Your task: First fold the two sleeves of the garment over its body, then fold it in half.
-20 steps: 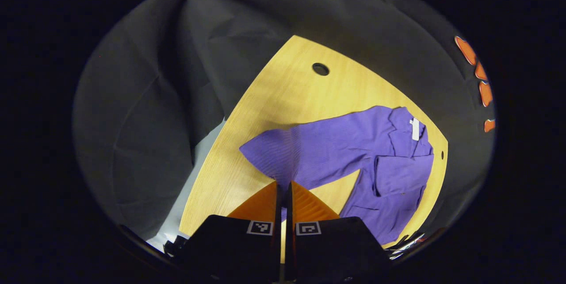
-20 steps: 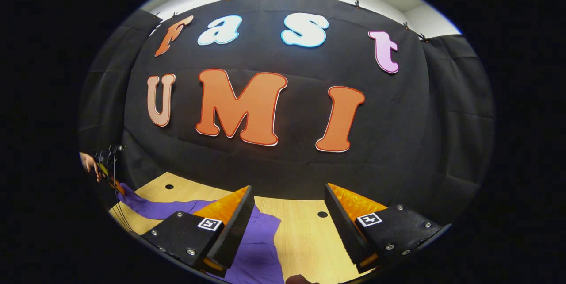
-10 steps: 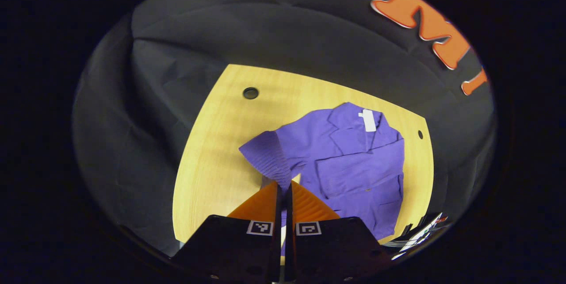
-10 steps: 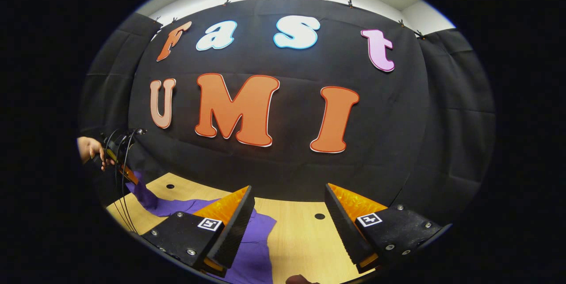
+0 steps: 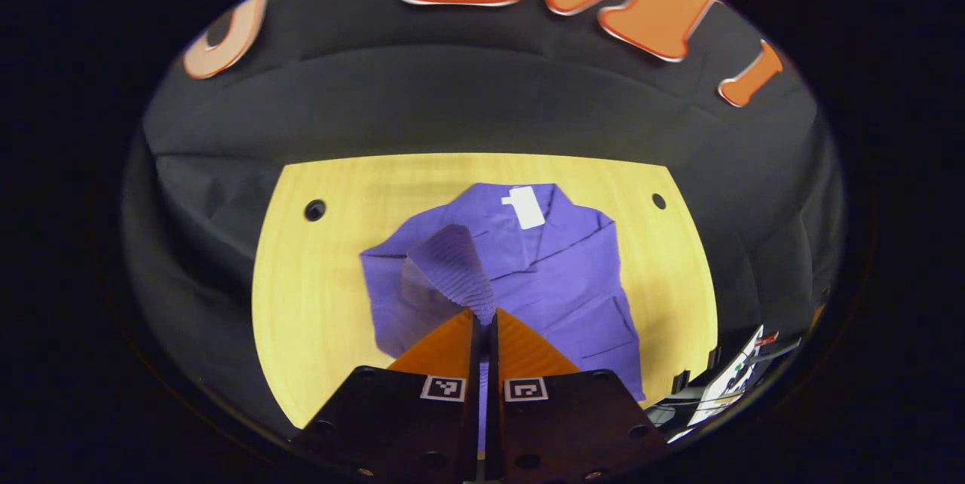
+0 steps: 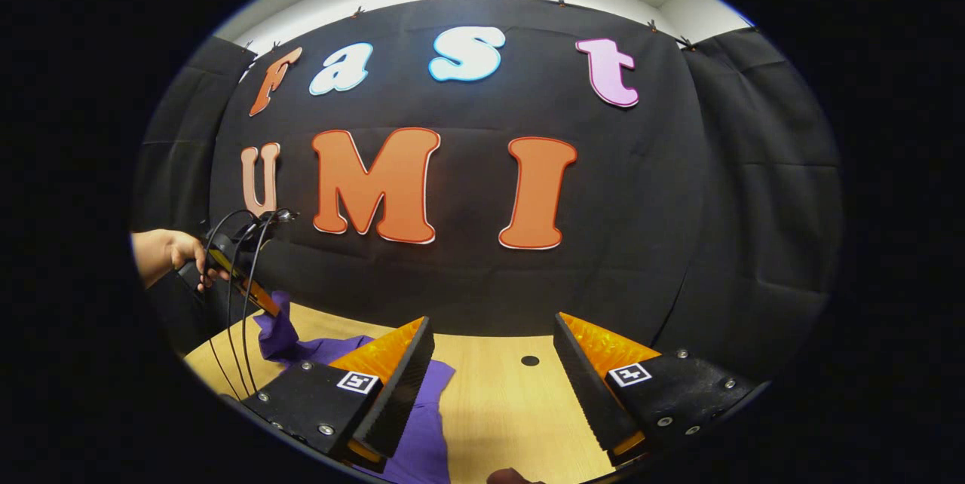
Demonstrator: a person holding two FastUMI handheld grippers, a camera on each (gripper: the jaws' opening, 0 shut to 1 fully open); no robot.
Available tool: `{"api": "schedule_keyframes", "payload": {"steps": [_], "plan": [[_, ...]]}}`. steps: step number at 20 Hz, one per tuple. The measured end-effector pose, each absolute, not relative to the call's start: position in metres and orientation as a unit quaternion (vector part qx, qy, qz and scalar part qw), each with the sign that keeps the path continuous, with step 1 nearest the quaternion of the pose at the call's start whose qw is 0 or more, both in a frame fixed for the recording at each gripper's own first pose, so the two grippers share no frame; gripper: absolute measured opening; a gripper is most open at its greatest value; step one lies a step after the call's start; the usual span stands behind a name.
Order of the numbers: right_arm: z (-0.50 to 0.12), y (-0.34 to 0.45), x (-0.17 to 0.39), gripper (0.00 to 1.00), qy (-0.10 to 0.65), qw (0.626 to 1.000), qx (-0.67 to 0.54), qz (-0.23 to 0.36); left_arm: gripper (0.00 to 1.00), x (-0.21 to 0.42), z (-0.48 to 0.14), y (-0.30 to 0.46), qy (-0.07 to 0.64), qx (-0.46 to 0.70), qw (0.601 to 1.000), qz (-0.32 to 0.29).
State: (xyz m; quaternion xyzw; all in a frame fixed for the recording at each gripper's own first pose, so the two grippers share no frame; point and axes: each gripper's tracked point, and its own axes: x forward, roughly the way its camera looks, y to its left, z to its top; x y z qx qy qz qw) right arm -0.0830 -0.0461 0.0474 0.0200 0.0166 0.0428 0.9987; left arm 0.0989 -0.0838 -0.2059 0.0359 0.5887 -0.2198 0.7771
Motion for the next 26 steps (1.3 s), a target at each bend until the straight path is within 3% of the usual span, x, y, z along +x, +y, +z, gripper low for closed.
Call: {"api": "schedule_keyframes", "payload": {"steps": [11,12,14,19,22,23,26], "plan": [[0.018,-0.095,-0.088,0.95,0.046,0.998,0.038,0.016,0.07,0.089,-0.25,-0.249,0.59,0.084,0.751,-0.283],[0.017,-0.096,-0.086,0.95,0.047,0.998,0.038,0.016,0.14,0.087,-0.25,-0.257,0.582,0.091,0.753,-0.292],[0.015,-0.098,-0.085,0.95,0.049,0.998,0.038,0.016,0.39,0.087,-0.24,-0.272,0.559,0.094,0.763,-0.311],[0.017,-0.092,-0.08,0.95,0.049,0.998,0.034,0.028,0.55,0.084,-0.2,-0.28,0.492,0.087,0.795,-0.346],[0.021,-0.076,-0.076,0.95,0.044,0.998,0.022,0.039,0.88,0.094,-0.159,-0.262,0.414,0.087,0.842,-0.334],[0.025,-0.069,-0.073,0.95,0.04,0.998,0.018,0.042,0.94,0.098,-0.146,-0.254,0.388,0.082,0.859,-0.325],[0.033,-0.052,-0.07,0.95,0.026,0.999,0.001,0.048,0.98,0.091,-0.1,-0.223,0.321,0.06,0.897,-0.297]]}}
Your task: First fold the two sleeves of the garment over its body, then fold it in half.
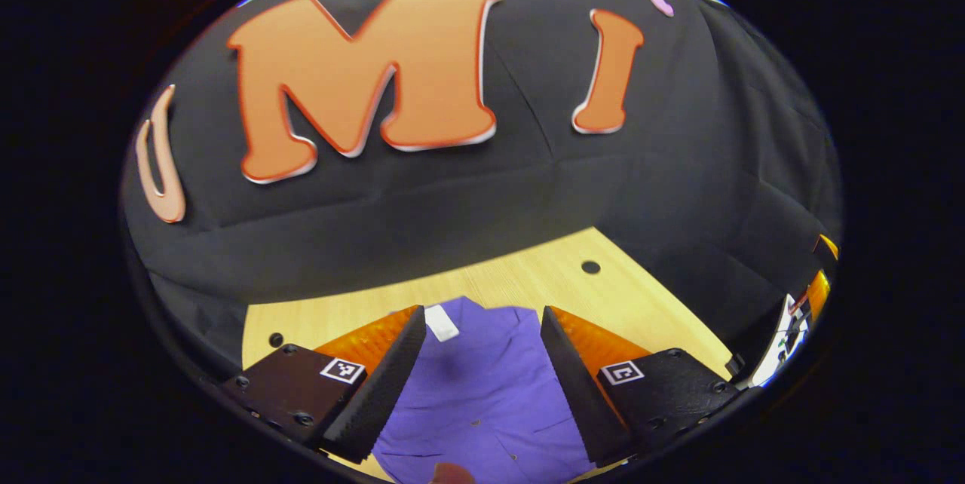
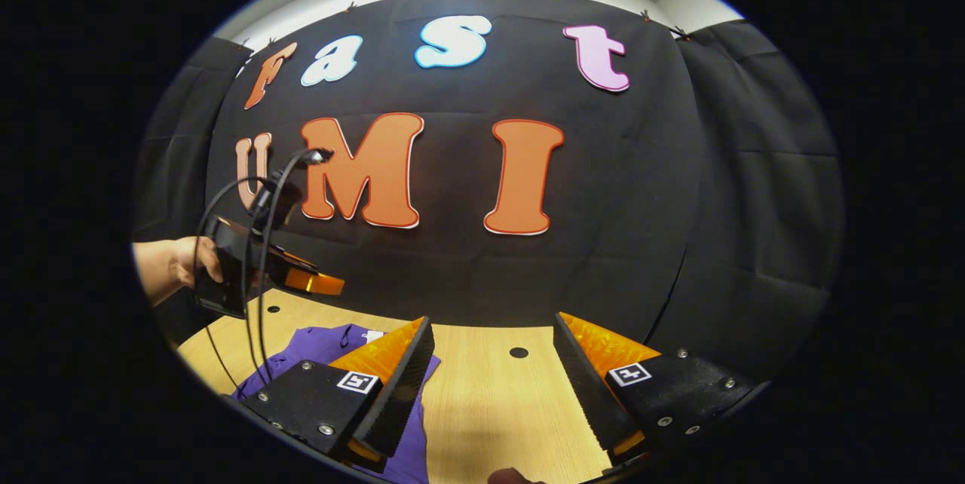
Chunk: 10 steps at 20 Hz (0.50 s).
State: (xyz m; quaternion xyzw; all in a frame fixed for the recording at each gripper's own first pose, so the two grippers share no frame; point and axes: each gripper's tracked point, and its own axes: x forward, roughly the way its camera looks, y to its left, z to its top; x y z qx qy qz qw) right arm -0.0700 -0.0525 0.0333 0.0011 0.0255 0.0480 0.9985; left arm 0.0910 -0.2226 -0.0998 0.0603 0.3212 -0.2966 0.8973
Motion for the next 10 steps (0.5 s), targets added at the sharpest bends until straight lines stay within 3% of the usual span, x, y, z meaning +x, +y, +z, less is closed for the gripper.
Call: {"api": "schedule_keyframes", "payload": {"steps": [5,10], "plan": [[0.036,-0.008,-0.064,0.95,0.016,0.996,-0.01,0.082,0.98,0.071,-0.047,-0.158,0.242,-0.008,0.942,-0.232],[0.039,0.03,-0.059,0.95,-0.001,0.993,-0.015,0.114,0.98,0.049,0.004,-0.088,0.151,-0.003,0.976,-0.155]]}}
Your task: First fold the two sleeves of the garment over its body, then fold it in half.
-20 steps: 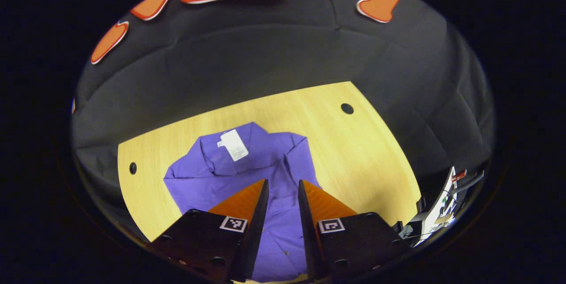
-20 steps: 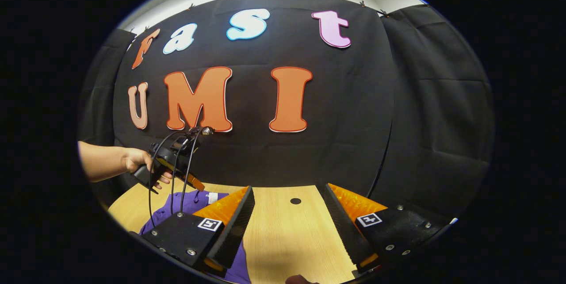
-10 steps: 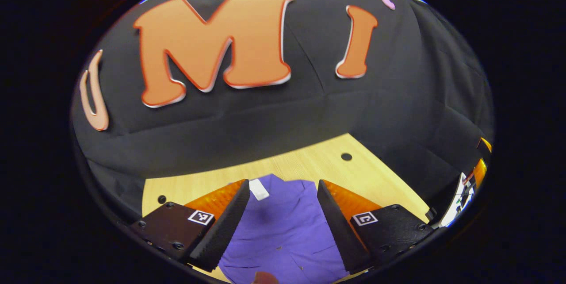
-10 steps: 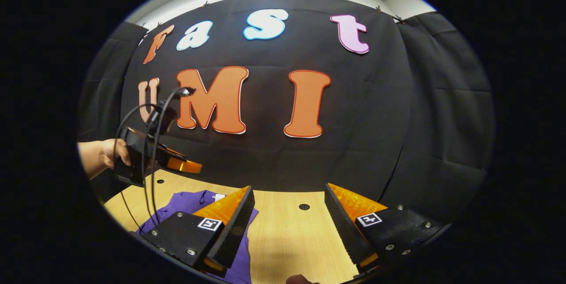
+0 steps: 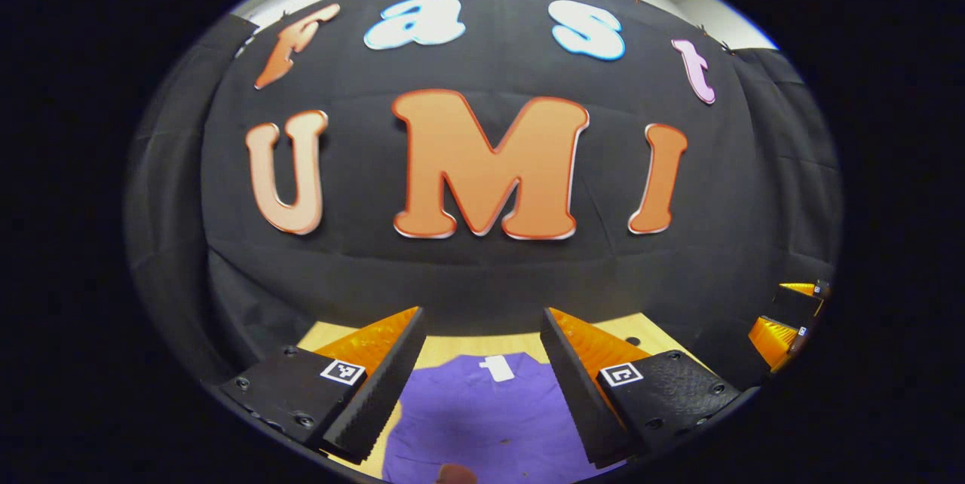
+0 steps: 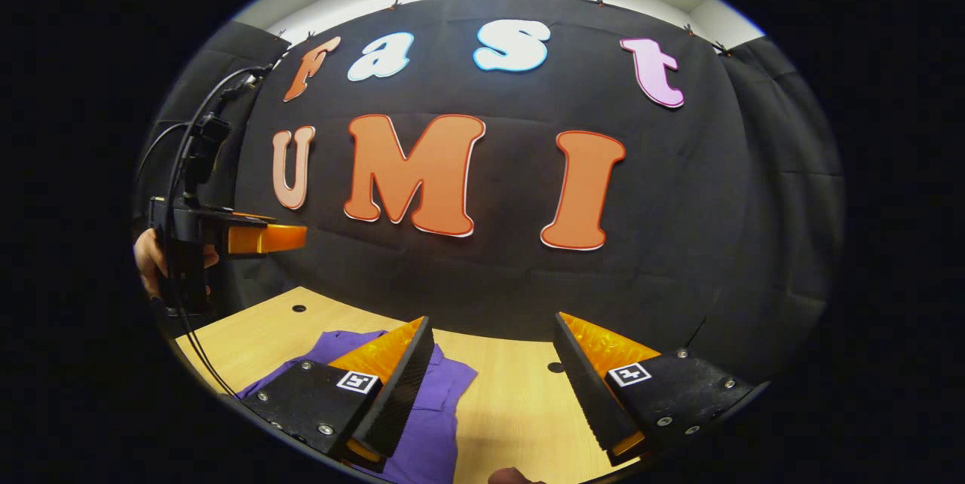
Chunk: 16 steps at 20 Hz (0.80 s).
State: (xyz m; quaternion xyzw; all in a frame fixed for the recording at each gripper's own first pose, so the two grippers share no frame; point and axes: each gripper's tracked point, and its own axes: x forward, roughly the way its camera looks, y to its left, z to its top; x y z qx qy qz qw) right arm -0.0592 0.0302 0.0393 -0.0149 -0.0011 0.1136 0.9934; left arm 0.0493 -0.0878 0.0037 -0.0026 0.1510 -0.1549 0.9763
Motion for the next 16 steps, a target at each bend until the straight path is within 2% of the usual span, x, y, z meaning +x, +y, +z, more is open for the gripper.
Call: {"api": "schedule_keyframes", "payload": {"steps": [6,16], "plan": [[0.046,0.058,-0.062,0.95,-0.036,0.99,-0.011,0.132,0.96,0.005,0.024,-0.033,0.077,0.014,0.991,-0.104],[-0.001,0.073,-0.067,0.95,-0.01,0.989,-0.006,0.144,0.94,-0.057,-0.013,0.027,0.053,0.032,0.997,-0.047]]}}
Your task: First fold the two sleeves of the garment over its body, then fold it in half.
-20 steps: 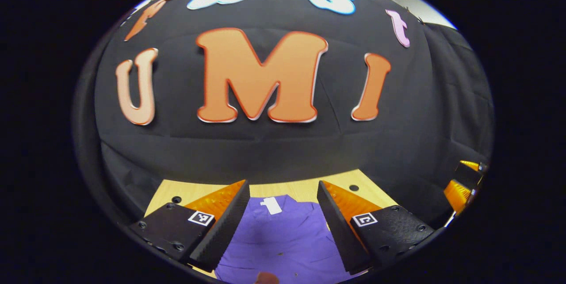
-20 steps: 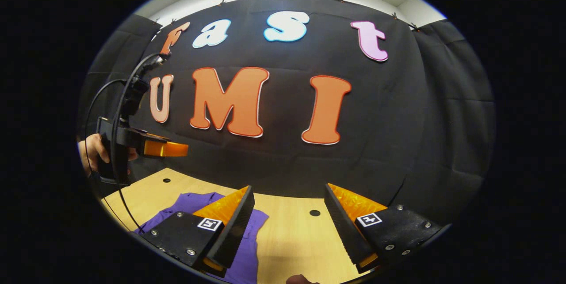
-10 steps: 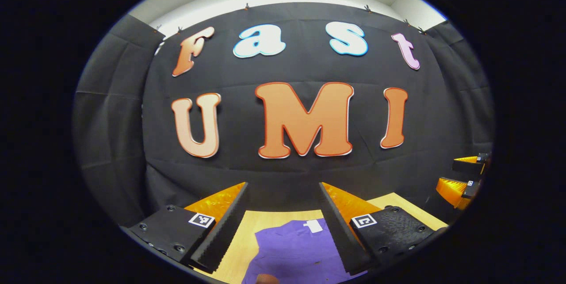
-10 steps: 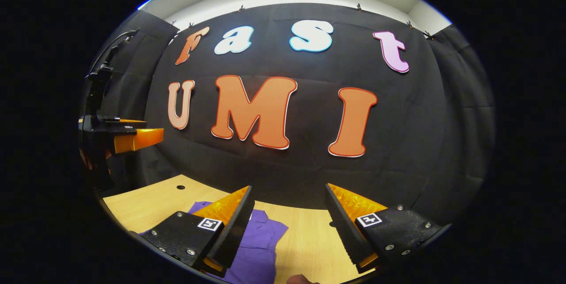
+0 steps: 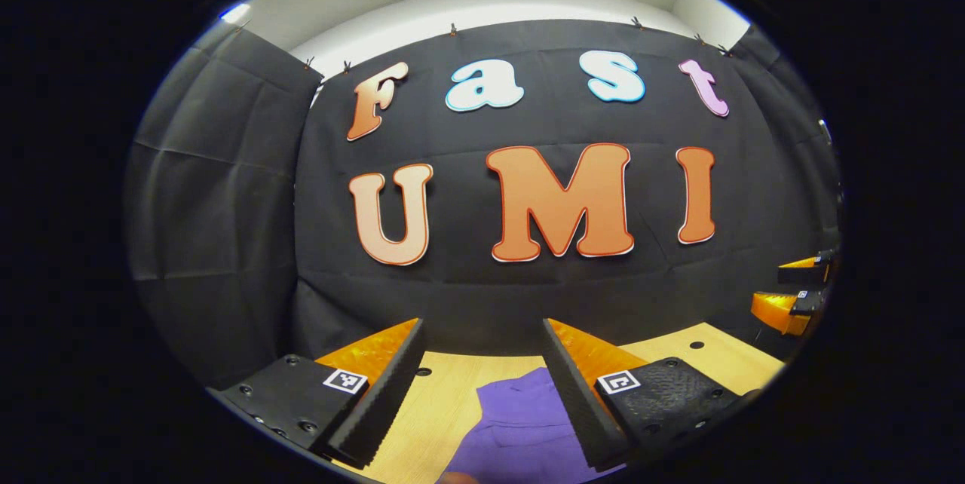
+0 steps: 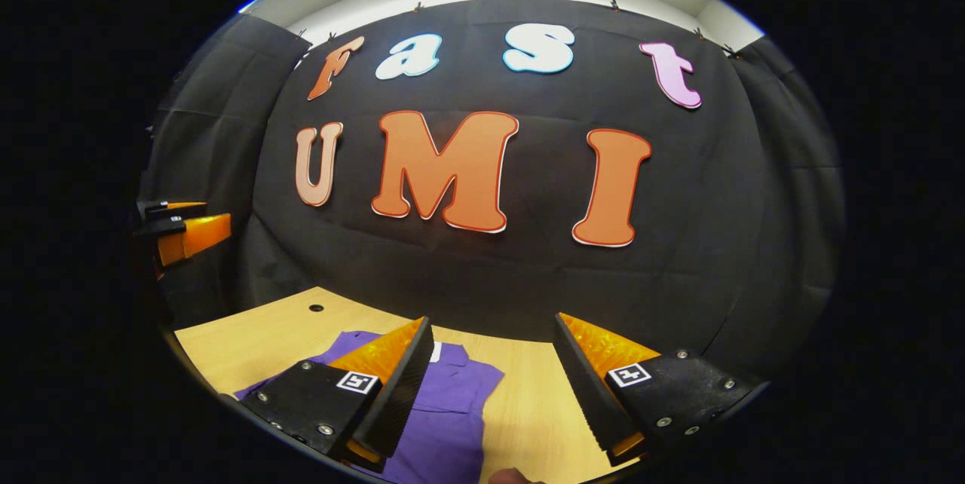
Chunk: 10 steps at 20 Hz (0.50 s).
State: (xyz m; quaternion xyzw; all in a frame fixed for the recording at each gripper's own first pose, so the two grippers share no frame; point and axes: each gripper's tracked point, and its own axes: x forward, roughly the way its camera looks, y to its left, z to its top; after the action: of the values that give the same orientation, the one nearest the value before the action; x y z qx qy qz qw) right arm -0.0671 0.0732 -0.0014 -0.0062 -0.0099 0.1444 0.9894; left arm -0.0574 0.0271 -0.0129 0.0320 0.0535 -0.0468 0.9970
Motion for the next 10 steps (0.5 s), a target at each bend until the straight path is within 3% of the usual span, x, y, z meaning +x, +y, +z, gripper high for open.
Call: {"api": "schedule_keyframes", "payload": {"steps": [6,10], "plan": [[-0.036,0.074,-0.068,0.95,0.03,0.988,-0.022,0.147,0.94,-0.073,-0.058,0.034,0.1,0.05,0.993,-0.044],[-0.081,0.075,-0.074,0.95,0.094,0.983,-0.028,0.155,0.94,-0.096,-0.109,0.017,0.176,0.056,0.982,-0.043]]}}
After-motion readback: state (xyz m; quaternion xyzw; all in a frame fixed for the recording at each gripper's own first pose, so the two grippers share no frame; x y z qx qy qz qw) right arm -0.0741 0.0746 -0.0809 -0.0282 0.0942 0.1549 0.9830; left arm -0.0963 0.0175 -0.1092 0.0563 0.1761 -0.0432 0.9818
